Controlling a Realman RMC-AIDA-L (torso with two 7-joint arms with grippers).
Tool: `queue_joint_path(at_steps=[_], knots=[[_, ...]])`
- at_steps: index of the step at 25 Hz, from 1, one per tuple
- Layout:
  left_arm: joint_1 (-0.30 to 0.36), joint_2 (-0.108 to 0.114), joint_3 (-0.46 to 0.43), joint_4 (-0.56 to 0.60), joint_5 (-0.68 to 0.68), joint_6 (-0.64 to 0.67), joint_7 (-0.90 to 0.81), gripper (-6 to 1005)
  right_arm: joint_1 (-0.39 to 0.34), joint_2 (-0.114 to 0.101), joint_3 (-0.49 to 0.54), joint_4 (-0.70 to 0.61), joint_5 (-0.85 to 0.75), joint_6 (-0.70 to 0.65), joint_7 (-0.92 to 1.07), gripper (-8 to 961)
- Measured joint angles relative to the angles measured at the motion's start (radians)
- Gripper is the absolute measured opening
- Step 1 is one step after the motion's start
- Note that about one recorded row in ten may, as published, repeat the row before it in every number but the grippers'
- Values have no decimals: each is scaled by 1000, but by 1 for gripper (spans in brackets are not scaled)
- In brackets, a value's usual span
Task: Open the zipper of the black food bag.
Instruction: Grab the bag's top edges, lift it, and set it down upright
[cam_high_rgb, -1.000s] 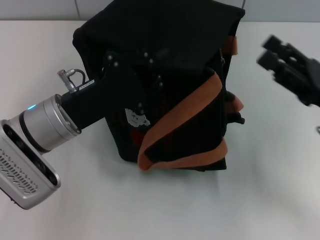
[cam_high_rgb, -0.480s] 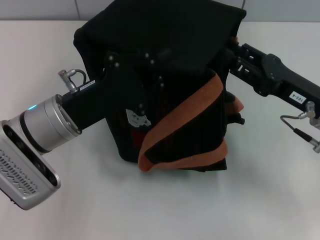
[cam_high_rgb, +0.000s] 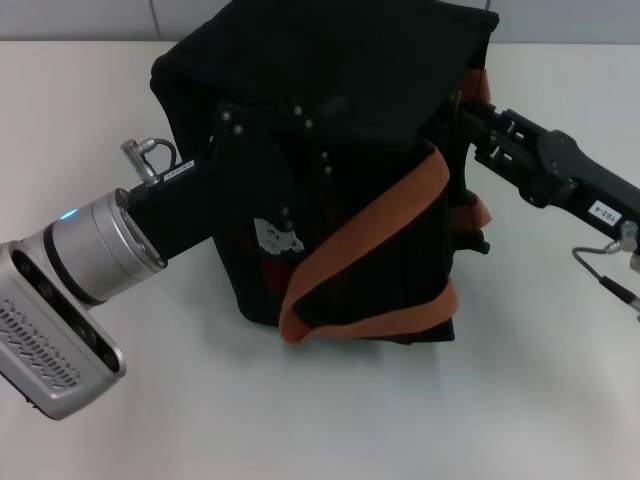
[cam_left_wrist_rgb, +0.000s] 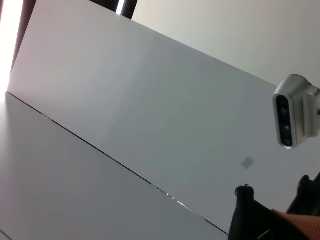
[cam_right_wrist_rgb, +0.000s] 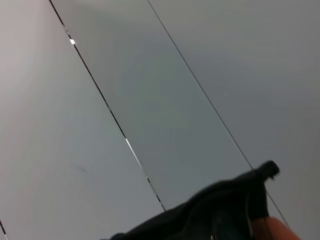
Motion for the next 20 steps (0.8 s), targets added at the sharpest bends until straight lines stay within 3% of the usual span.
queue_joint_path(at_steps=[6,14,20], knots=[[-2,0,0,-1,0,-1,0,97,-33,-3,-3,-10,-9,-28,-4,512],[-3,0,0,-2,0,-1,0,97,-95,-2,7,-54,10,-170,-94,511],[-10,0,0,-9,0,-3,0,98,-15,1,3,35,58,-123,-192,510]])
